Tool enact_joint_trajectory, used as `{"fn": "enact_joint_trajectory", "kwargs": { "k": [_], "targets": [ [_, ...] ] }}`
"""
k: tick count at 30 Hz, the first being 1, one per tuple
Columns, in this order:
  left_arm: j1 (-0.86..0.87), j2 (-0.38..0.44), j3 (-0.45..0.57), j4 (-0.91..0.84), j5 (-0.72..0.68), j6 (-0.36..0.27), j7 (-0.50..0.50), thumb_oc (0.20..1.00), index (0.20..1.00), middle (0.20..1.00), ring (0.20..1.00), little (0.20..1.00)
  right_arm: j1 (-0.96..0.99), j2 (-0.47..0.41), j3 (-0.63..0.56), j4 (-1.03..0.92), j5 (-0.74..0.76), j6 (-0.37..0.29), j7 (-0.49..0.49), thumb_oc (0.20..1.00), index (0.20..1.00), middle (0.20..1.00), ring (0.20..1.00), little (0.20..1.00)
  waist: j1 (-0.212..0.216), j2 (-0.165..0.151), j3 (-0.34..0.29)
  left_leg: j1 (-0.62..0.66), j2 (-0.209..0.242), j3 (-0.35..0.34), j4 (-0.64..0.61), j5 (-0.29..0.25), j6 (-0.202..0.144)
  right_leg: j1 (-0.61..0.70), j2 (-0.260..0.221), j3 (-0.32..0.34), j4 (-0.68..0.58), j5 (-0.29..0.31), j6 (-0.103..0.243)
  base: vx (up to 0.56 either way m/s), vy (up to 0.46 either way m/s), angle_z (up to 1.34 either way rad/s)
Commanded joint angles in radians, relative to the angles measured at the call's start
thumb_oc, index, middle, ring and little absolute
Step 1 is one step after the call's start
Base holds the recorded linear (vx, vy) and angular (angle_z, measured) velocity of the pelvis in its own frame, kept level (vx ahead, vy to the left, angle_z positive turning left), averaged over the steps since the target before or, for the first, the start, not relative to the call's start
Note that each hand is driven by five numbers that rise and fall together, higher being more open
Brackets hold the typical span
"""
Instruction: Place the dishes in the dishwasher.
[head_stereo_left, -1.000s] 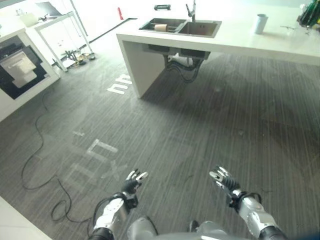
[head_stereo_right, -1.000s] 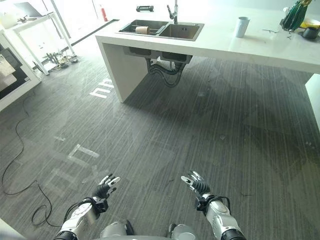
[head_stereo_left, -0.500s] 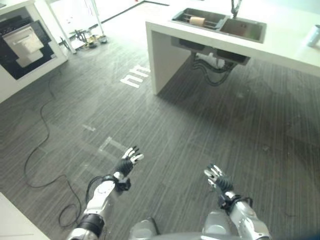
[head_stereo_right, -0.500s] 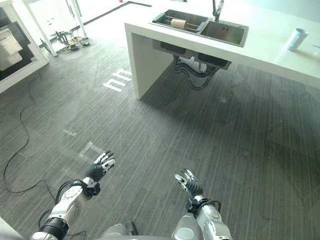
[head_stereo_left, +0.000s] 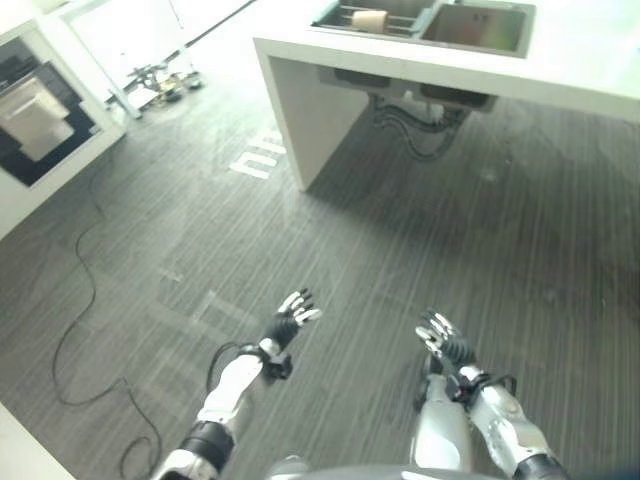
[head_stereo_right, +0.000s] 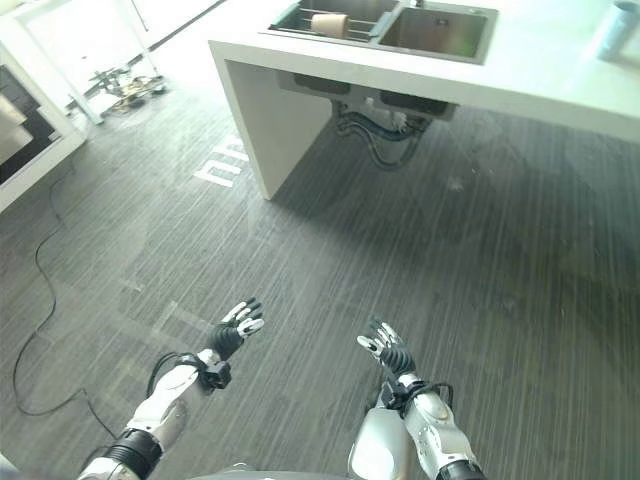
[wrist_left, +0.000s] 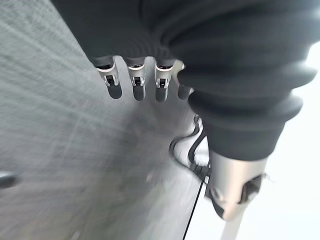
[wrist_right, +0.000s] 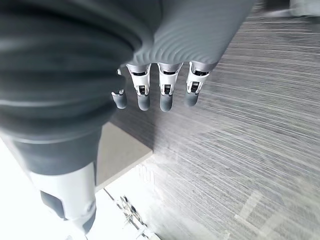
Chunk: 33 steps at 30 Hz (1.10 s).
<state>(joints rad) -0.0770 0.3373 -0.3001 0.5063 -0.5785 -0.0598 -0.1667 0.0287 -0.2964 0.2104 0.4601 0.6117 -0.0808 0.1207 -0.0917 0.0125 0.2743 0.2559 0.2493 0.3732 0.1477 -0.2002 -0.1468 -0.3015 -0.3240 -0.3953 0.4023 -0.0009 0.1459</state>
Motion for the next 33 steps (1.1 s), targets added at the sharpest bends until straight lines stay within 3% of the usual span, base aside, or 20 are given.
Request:
{"fn": "enact_joint_trajectory", "kwargs": {
  "k": [1, 3, 4, 5, 7, 9, 10, 12, 13, 14, 15, 17, 20, 25, 29, 31, 33],
  "targets": [
    [-0.015, 0.036, 0.000, -0.073, 0.024, -0.024, -0.033, 1.000, 1.000, 1.000, 1.000, 1.000, 0.003, 0.004, -0.012, -0.080, 0.033, -0.044, 0.020, 1.000, 1.000, 1.000, 1.000, 1.000, -0.027, -0.030, -0.051, -0.137, -0.184, 0.084, 0.116, -0.123, 0.147, 0.115, 0.016, -0.034, -0.226, 0.069, 0.067, 0.50, -0.324, 0.01],
    [-0.007, 0.026, 0.008, -0.062, 0.018, -0.023, -0.048, 1.000, 1.000, 1.000, 1.000, 1.000, -0.007, -0.014, -0.015, -0.067, 0.031, -0.035, 0.037, 1.000, 1.000, 1.000, 1.000, 1.000, -0.028, -0.028, -0.068, -0.139, -0.179, 0.088, 0.220, -0.118, 0.114, 0.140, 0.051, -0.041, -0.247, 0.050, 0.037, 0.43, -0.256, -0.10],
    [0.011, 0.019, 0.015, -0.066, 0.004, -0.026, -0.062, 1.000, 1.000, 1.000, 1.000, 1.000, -0.013, -0.030, -0.023, -0.062, 0.006, -0.017, 0.056, 1.000, 1.000, 1.000, 1.000, 1.000, -0.025, -0.018, -0.080, -0.144, -0.170, 0.091, 0.327, -0.048, 0.061, 0.177, 0.093, -0.053, -0.275, 0.019, 0.004, 0.40, -0.293, -0.28],
    [0.026, 0.012, 0.023, -0.071, -0.006, -0.028, -0.066, 1.000, 1.000, 1.000, 1.000, 1.000, -0.012, -0.044, -0.027, -0.056, -0.013, -0.009, 0.066, 1.000, 1.000, 1.000, 1.000, 1.000, -0.020, -0.030, -0.083, -0.192, -0.152, 0.102, 0.428, 0.062, 0.019, 0.214, 0.111, -0.064, -0.322, 0.017, -0.033, 0.36, -0.275, -0.31],
    [0.028, 0.004, 0.028, -0.074, -0.015, -0.019, -0.063, 1.000, 1.000, 1.000, 1.000, 1.000, -0.014, -0.056, -0.026, -0.049, -0.012, 0.001, 0.066, 1.000, 1.000, 1.000, 1.000, 1.000, -0.010, -0.035, -0.074, -0.274, -0.107, 0.094, 0.501, 0.119, -0.001, 0.254, 0.127, -0.064, -0.342, 0.000, -0.056, 0.21, -0.133, -0.44],
    [0.024, 0.000, 0.028, -0.076, -0.020, -0.022, -0.059, 1.000, 1.000, 1.000, 1.000, 1.000, -0.026, -0.060, -0.019, -0.037, -0.003, 0.005, 0.070, 1.000, 1.000, 1.000, 1.000, 1.000, -0.001, -0.030, -0.059, -0.310, -0.107, 0.087, 0.441, 0.099, 0.029, 0.267, 0.138, -0.049, -0.328, -0.018, -0.061, 0.19, -0.008, -0.62],
    [0.027, 0.000, 0.024, -0.079, -0.025, -0.030, -0.054, 1.000, 1.000, 1.000, 1.000, 1.000, -0.034, -0.055, -0.006, -0.034, -0.008, 0.007, 0.068, 1.000, 1.000, 1.000, 1.000, 1.000, 0.005, -0.023, -0.051, -0.305, -0.111, 0.089, 0.348, 0.104, 0.045, 0.272, 0.149, -0.032, -0.319, -0.024, -0.056, 0.32, 0.062, -0.68],
    [0.039, 0.003, 0.003, -0.106, -0.044, -0.045, -0.016, 1.000, 1.000, 1.000, 1.000, 1.000, -0.025, -0.047, -0.001, -0.051, -0.024, 0.020, 0.067, 1.000, 1.000, 1.000, 1.000, 1.000, 0.015, -0.018, -0.049, -0.308, -0.040, 0.065, 0.128, 0.150, 0.045, 0.330, 0.173, 0.011, -0.327, -0.059, -0.042, 0.38, 0.219, -0.82],
    [0.058, -0.002, 0.009, -0.118, -0.045, -0.056, -0.008, 1.000, 1.000, 1.000, 1.000, 1.000, -0.009, -0.049, -0.005, -0.062, -0.029, 0.021, 0.080, 1.000, 1.000, 1.000, 1.000, 1.000, 0.026, -0.013, -0.054, -0.323, 0.032, 0.025, 0.045, 0.255, 0.024, 0.334, 0.173, 0.021, -0.322, -0.066, -0.048, 0.36, 0.416, -0.87],
    [0.081, -0.003, 0.025, -0.123, -0.051, -0.068, -0.021, 1.000, 1.000, 1.000, 1.000, 1.000, 0.008, -0.055, -0.006, -0.072, -0.037, 0.020, 0.099, 1.000, 1.000, 1.000, 1.000, 1.000, 0.023, -0.006, -0.058, -0.311, 0.095, 0.018, -0.003, 0.293, 0.000, 0.326, 0.156, 0.024, -0.295, -0.088, -0.039, 0.51, 0.593, -0.94],
    [0.087, 0.003, 0.037, -0.120, -0.048, -0.065, -0.056, 1.000, 1.000, 1.000, 1.000, 1.000, 0.030, -0.064, -0.020, -0.080, -0.040, 0.013, 0.104, 1.000, 1.000, 1.000, 1.000, 1.000, 0.000, 0.000, -0.065, -0.250, 0.134, 0.077, -0.040, 0.269, -0.019, 0.323, 0.110, -0.008, -0.237, -0.119, -0.015, 0.45, 0.484, -1.09],
    [0.080, 0.006, 0.036, -0.113, -0.036, -0.056, -0.067, 1.000, 1.000, 1.000, 1.000, 1.000, 0.029, -0.062, -0.021, -0.072, -0.028, 0.010, 0.089, 1.000, 1.000, 1.000, 1.000, 1.000, 0.000, 0.001, -0.070, -0.234, 0.121, 0.085, -0.057, 0.253, -0.016, 0.319, 0.095, -0.019, -0.212, -0.124, -0.009, 0.32, 0.333, -0.39],
    [0.061, 0.020, 0.017, -0.094, -0.021, -0.050, -0.069, 1.000, 1.000, 1.000, 1.000, 1.000, 0.030, -0.044, -0.021, -0.060, 0.007, 0.002, 0.069, 1.000, 1.000, 1.000, 1.000, 1.000, 0.011, 0.010, -0.077, -0.223, 0.059, 0.040, -0.078, 0.218, 0.015, 0.305, 0.079, 0.003, -0.108, -0.175, 0.003, 0.32, 0.297, 0.03],
    [0.035, 0.041, -0.009, -0.065, 0.019, -0.034, -0.082, 1.000, 1.000, 1.000, 1.000, 1.000, 0.046, -0.012, -0.025, -0.071, 0.015, -0.003, 0.051, 1.000, 1.000, 1.000, 1.000, 1.000, 0.016, 0.028, -0.087, -0.218, -0.038, -0.007, -0.130, 0.209, 0.087, 0.272, 0.091, 0.064, 0.033, -0.220, 0.018, 0.21, 0.261, 0.39],
    [0.024, 0.042, -0.028, -0.059, 0.039, -0.039, -0.089, 1.000, 1.000, 1.000, 1.000, 1.000, 0.048, 0.007, -0.019, -0.084, 0.019, -0.018, 0.031, 1.000, 1.000, 1.000, 1.000, 1.000, 0.016, 0.027, -0.090, -0.218, -0.097, -0.017, -0.163, 0.190, 0.135, 0.217, 0.094, 0.106, 0.206, -0.204, 0.048, 0.14, 0.216, 0.15],
    [0.020, 0.040, -0.033, -0.062, 0.053, -0.035, -0.075, 1.000, 1.000, 1.000, 1.000, 1.000, 0.045, 0.011, -0.011, -0.092, 0.016, -0.012, 0.029, 1.000, 1.000, 1.000, 1.000, 1.000, 0.026, 0.028, -0.089, -0.218, -0.119, -0.018, -0.179, 0.189, 0.150, 0.168, 0.072, 0.105, 0.299, -0.168, 0.062, 0.09, 0.181, -0.13],
    [0.021, 0.045, -0.036, -0.070, 0.040, -0.037, -0.057, 1.000, 1.000, 1.000, 1.000, 1.000, 0.036, 0.008, -0.003, -0.092, 0.008, -0.011, 0.041, 1.000, 1.000, 1.000, 1.000, 1.000, 0.031, 0.034, -0.087, -0.212, -0.129, -0.016, -0.192, 0.187, 0.150, 0.127, 0.083, 0.099, 0.302, -0.142, 0.061, 0.08, 0.090, -0.29]
  ]
}}
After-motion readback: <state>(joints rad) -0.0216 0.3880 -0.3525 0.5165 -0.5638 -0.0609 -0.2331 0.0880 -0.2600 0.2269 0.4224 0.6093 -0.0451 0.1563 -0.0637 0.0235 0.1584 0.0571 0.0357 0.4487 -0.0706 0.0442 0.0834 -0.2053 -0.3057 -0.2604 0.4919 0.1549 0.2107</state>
